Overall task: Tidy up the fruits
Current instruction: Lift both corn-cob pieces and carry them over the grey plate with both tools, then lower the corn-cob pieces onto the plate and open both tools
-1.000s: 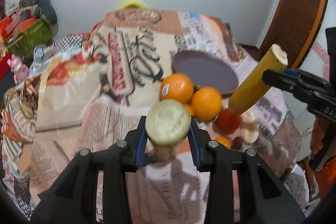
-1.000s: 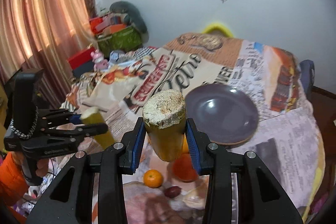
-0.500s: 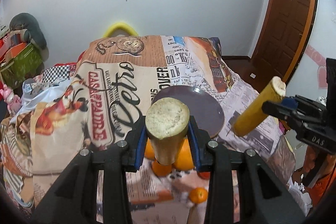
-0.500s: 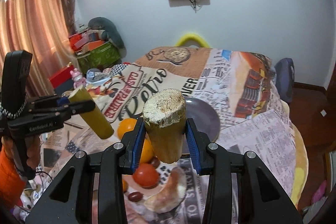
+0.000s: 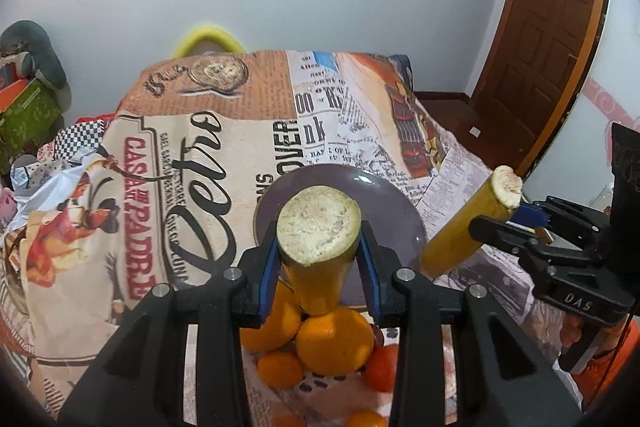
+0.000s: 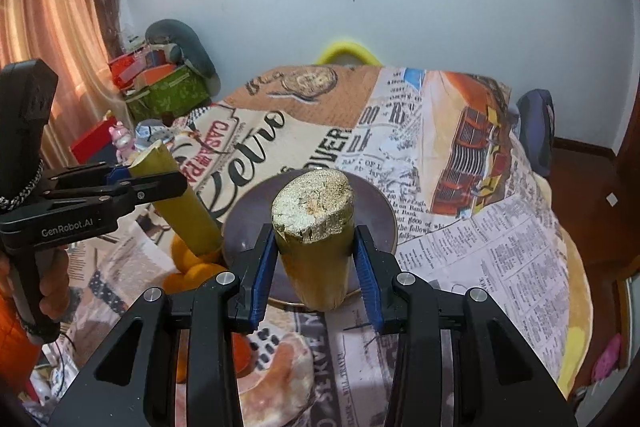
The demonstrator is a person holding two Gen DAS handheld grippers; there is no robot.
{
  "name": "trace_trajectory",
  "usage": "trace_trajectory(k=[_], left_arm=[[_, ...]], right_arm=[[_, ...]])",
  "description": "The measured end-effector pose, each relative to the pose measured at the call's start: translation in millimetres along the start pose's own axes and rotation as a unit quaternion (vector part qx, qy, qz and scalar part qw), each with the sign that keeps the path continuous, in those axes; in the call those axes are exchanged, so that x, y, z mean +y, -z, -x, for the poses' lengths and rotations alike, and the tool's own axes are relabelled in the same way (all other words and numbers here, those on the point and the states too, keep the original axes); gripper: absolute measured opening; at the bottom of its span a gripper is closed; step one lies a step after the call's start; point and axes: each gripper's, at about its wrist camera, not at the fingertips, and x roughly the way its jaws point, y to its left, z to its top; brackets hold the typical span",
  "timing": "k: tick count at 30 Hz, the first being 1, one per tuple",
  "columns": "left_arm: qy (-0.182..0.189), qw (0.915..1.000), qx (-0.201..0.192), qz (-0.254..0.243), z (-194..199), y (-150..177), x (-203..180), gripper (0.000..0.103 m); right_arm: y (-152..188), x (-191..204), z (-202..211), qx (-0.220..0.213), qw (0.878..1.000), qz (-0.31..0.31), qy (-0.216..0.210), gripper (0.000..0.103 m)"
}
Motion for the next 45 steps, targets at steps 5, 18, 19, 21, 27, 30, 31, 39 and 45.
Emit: trace_trajectory(k=[5, 18, 19, 21, 27, 30, 31, 39, 45], left_arm=[[-0.001, 0.9999, 0.013, 0.008, -23, -3, 2, 0.036], [-0.005, 0.9995, 0.018, 0.027, -63, -20, 12, 0.036], [-0.005, 0.9995, 0.018, 0.026, -66, -22, 13, 0.036], [-0.005, 0.9996, 0.02, 0.02, -72, -26, 13, 0.036], [-0.011, 0.9996, 0.026, 0.003, -86, -35, 9, 0.036], [-0.016, 0.9994, 0.03, 0.004, -94, -39, 10, 0.037], [-0.018, 0.9993, 0.032, 0.007, -96, -40, 12, 0.037], [-0.008, 0.9973, 0.059, 0.042, -109, -36, 27, 0.038], [-0.021, 0.9958, 0.077, 0.046, -110, -30, 31, 0.042]], right_arm=[[1, -7, -20, 0.018, 1.0, -0.001, -0.001, 0.035], [-16, -15, -63, 0.024, 1.0, -0.013, -0.011, 0.035], [-17, -16, -67, 0.026, 0.999, -0.015, -0.013, 0.035], [-20, -18, -75, 0.031, 0.999, -0.02, -0.014, 0.035], [-23, -19, -95, 0.047, 0.999, -0.024, -0.012, 0.035], [-22, -20, -102, 0.052, 0.998, -0.032, -0.008, 0.035], [-22, -20, -104, 0.054, 0.998, -0.036, -0.006, 0.035], [-26, -17, -100, 0.046, 0.998, -0.04, -0.025, 0.035], [-21, -10, -85, 0.038, 0.999, -0.018, -0.003, 0.035]])
